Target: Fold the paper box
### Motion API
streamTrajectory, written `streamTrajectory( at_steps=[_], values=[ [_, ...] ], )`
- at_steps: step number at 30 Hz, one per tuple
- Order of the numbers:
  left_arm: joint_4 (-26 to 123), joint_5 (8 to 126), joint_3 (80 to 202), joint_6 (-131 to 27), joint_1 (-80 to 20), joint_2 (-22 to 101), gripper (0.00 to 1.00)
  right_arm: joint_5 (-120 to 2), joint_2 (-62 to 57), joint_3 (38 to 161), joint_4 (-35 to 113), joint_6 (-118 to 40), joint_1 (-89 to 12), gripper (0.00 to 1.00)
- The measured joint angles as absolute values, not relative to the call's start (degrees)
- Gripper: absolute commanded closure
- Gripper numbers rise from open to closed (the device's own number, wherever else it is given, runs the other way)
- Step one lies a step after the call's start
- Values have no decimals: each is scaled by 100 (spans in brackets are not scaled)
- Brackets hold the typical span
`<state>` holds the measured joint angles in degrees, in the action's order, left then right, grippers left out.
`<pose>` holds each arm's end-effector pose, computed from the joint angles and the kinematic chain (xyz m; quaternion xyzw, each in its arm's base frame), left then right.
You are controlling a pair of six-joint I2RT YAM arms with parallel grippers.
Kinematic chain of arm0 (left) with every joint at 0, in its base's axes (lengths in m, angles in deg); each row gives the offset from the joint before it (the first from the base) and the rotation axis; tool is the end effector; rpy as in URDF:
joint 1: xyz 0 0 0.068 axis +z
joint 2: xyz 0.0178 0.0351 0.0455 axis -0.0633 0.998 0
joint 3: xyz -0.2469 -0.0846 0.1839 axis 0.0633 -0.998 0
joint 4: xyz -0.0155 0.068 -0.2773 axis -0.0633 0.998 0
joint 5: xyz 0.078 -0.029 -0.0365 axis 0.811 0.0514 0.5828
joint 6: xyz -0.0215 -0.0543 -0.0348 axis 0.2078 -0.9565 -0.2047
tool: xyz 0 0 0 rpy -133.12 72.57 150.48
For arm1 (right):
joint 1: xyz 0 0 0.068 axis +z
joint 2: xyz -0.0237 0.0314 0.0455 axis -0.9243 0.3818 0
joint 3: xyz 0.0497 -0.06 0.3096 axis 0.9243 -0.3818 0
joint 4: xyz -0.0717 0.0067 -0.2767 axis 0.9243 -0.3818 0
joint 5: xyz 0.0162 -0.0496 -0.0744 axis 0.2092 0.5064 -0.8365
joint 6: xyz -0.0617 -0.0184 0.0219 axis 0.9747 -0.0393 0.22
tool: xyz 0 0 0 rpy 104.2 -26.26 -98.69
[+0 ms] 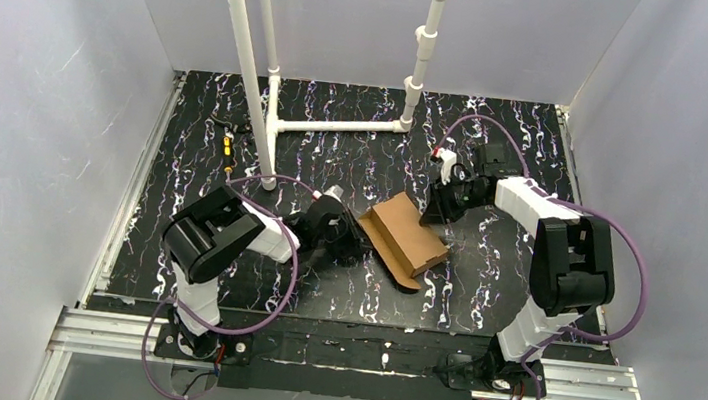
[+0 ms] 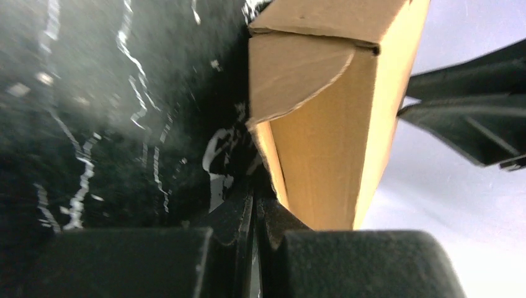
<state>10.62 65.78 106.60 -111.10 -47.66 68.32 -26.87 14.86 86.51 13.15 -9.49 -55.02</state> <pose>0.2634 -0.2672 0.1334 -0.1517 0.8357 -0.4786 0.2225 0.3581 0.1151 0.2124 -0.3534 0.8461 0.3063 0.2557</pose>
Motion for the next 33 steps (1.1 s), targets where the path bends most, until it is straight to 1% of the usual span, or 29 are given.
streamTrajectory(
  at_steps=[3, 6, 10, 12, 15, 16, 17, 18, 19, 20, 23, 24, 25, 27, 30, 33],
  values=[
    [1045, 6541, 10651, -11051, -4585, 6832, 99, -2580, 1552, 8647, 1309, -975, -5463, 63],
    [968, 6493, 10555, -10946, -4471, 6795, 95, -2525, 1558, 8647, 1296, -1005, -5430, 52],
    [911, 6335, 10026, -10624, -4268, 6345, 84, -2503, 1558, 8647, 1246, -975, -5432, 41],
    [1014, 6250, 9753, -10404, -4178, 6008, 77, -2508, 1558, 8647, 1182, -916, -5450, 38],
    [1504, 6220, 9320, -9919, -4071, 5206, 71, -2525, 1556, 8647, 1049, -754, -5496, 34],
    [1683, 6215, 9228, -9752, -4056, 4928, 63, -2532, 1554, 8647, 990, -660, -5513, 33],
    [2015, 6206, 9091, -9414, -4056, 4349, 52, -2543, 1543, 8647, 929, -551, -5520, 32],
    [2054, 6206, 9073, -9361, -4056, 4264, 34, -2547, 1532, 8649, 861, -435, -5524, 30],
    [2185, 6200, 9036, -9108, -4058, 3954, 9, -2547, 1501, 8649, 784, -291, -5524, 28],
    [2290, 6180, 8983, -8865, -4060, 3602, 3, -2534, 1464, 8651, 686, -125, -5533, 26],
    [2417, 6161, 8798, -8399, -4060, 2323, 2, -2453, 1307, 8651, 452, 345, -5535, 14],
    [2369, 6161, 8728, -8290, -4058, 1901, 6, -2405, 1233, 8649, 380, 525, -5535, 4],
    [2328, 6143, 8680, -8159, -4049, 1580, 8, -2366, 1150, 8644, 330, 693, -5535, 2],
    [2251, 6023, 8656, -7838, -4047, 1239, 2, -2263, 964, 8609, 279, 1045, -5535, 2],
    [2183, 5822, 8684, -7219, -4215, 1272, 2, -2057, 677, 8402, 260, 1558, -5546, 2],
    [2269, 6051, 8697, -6188, -5166, 1547, 2, -1804, 439, 8096, 113, 2350, -5590, 2]
  ],
)
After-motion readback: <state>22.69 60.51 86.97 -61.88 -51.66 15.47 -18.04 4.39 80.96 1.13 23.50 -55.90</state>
